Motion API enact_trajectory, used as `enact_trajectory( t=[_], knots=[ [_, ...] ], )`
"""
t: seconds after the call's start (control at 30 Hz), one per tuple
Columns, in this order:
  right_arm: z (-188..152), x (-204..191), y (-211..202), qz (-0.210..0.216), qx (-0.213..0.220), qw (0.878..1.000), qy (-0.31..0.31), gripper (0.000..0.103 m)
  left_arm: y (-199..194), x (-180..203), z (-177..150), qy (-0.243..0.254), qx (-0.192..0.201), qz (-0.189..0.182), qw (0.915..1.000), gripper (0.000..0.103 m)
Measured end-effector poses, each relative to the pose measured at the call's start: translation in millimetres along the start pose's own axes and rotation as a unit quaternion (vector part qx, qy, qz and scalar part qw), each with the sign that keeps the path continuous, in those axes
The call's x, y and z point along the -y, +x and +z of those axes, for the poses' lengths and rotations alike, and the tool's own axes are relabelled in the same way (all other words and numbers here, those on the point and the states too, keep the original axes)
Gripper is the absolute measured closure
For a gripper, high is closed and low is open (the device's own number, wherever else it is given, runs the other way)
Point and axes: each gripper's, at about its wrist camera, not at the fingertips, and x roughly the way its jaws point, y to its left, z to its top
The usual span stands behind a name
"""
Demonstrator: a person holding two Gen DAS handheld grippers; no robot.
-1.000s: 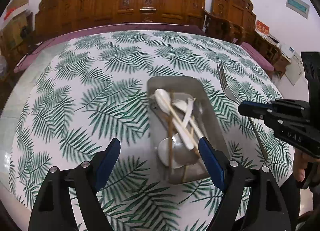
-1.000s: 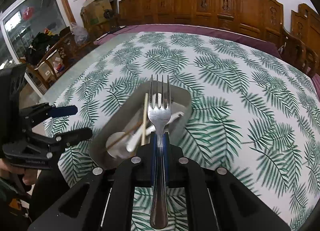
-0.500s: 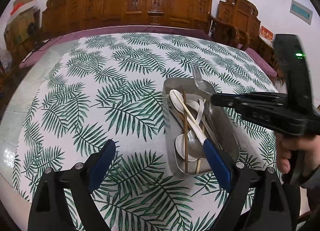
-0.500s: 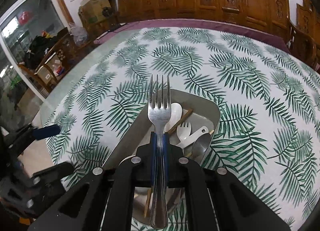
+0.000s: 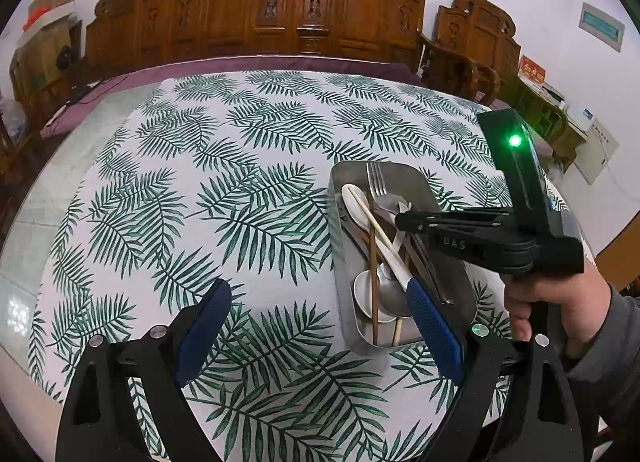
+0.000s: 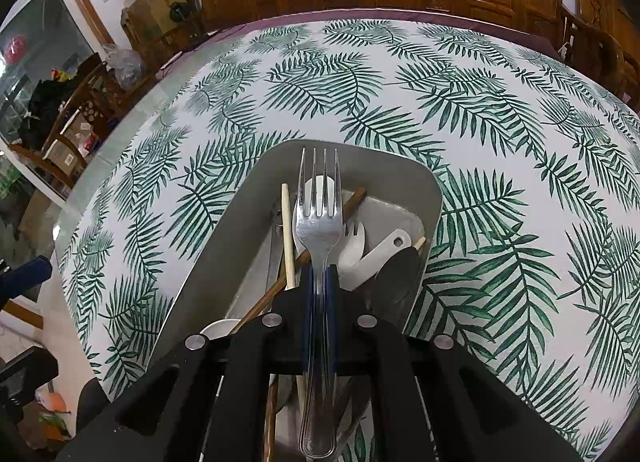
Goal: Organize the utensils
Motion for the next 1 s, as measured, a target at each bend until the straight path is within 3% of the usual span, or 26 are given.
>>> enact_trajectory(
  t=[0.4, 0.73, 0.83, 0.9, 1.0],
  knots=[
    [-3.3, -6.4, -9.2, 0.011, 0.007, 1.000, -0.022, 0.092, -1.0, 7.0, 1.6, 0.003, -0.002, 0.003, 1.0000, 0.018],
    [-29.3, 0.0, -85.1, 0.005, 0.075, 0.997, -0.035, 0.092, -16.4, 26.7, 5.8, 0.013, 0.014, 0.012, 0.9997, 0.008],
    [-45.4, 7.4, -111.8, 0.000, 0.096, 0.995, -0.030, 0.074, -24.5, 36.8, 4.2, 0.018, 0.022, 0.015, 0.9995, 0.008],
    [-56.4, 13.4, -128.6, -0.005, 0.110, 0.994, -0.021, 0.053, -30.5, 44.1, 2.5, 0.019, 0.029, 0.018, 0.9992, 0.008],
    [-75.1, 23.1, -153.4, -0.020, 0.128, 0.992, -0.005, 0.035, -39.1, 56.0, -0.6, 0.023, 0.041, 0.017, 0.9987, 0.008]
  ],
)
